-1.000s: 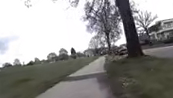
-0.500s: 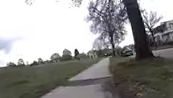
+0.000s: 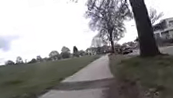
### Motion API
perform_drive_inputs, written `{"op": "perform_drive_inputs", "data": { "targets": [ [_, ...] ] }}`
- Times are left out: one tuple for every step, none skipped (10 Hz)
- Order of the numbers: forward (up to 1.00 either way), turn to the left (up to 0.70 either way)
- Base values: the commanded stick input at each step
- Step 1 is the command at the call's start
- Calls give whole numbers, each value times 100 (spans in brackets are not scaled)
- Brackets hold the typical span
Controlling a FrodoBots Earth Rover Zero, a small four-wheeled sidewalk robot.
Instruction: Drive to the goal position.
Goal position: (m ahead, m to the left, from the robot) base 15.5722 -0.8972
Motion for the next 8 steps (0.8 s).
{"op": "perform_drive_inputs", "data": {
  "targets": [
    [85, 0],
    [85, 0],
    [85, 0],
    [85, 0],
    [85, 0],
    [85, 0],
    [85, 0],
    [85, 0]
  ]
}}
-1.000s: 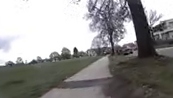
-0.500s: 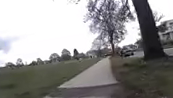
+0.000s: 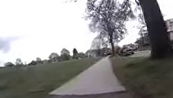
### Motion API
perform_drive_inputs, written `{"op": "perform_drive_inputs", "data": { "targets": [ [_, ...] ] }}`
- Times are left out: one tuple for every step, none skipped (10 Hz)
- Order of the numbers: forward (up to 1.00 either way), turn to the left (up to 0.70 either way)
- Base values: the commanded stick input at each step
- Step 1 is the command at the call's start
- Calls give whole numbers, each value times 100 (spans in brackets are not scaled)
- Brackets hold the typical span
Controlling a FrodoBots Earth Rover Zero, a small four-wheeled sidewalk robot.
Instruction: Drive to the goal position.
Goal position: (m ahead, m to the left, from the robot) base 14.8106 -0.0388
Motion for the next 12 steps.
{"op": "perform_drive_inputs", "data": {
  "targets": [
    [85, -6],
    [85, -34],
    [85, -27],
    [85, -8],
    [85, 0],
    [85, 0],
    [85, -23],
    [85, -33],
    [85, -21],
    [85, 0],
    [85, 0],
    [85, 0]
  ]
}}
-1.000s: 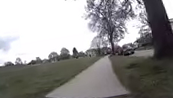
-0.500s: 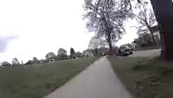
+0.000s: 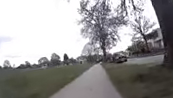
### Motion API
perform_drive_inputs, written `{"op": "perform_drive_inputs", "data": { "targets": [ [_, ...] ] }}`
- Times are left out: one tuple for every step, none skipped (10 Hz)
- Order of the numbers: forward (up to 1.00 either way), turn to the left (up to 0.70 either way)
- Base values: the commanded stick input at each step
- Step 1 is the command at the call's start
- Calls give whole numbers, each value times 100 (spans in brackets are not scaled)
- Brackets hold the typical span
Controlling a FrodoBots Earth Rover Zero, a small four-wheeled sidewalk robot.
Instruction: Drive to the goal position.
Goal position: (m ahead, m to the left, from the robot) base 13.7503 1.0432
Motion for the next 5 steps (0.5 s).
{"op": "perform_drive_inputs", "data": {
  "targets": [
    [85, 0],
    [85, 0],
    [85, 0],
    [85, 0],
    [85, 0]
  ]
}}
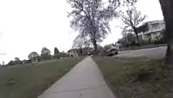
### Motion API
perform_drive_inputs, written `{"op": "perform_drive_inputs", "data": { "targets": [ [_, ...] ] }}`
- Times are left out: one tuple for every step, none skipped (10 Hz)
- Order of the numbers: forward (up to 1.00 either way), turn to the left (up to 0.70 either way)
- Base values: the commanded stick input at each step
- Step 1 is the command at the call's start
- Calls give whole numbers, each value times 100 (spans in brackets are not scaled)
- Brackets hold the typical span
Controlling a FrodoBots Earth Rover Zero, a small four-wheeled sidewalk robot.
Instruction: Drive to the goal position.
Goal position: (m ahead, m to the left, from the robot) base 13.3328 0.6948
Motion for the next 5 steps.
{"op": "perform_drive_inputs", "data": {
  "targets": [
    [85, 0],
    [85, 0],
    [85, 0],
    [85, 0],
    [85, 0]
  ]
}}
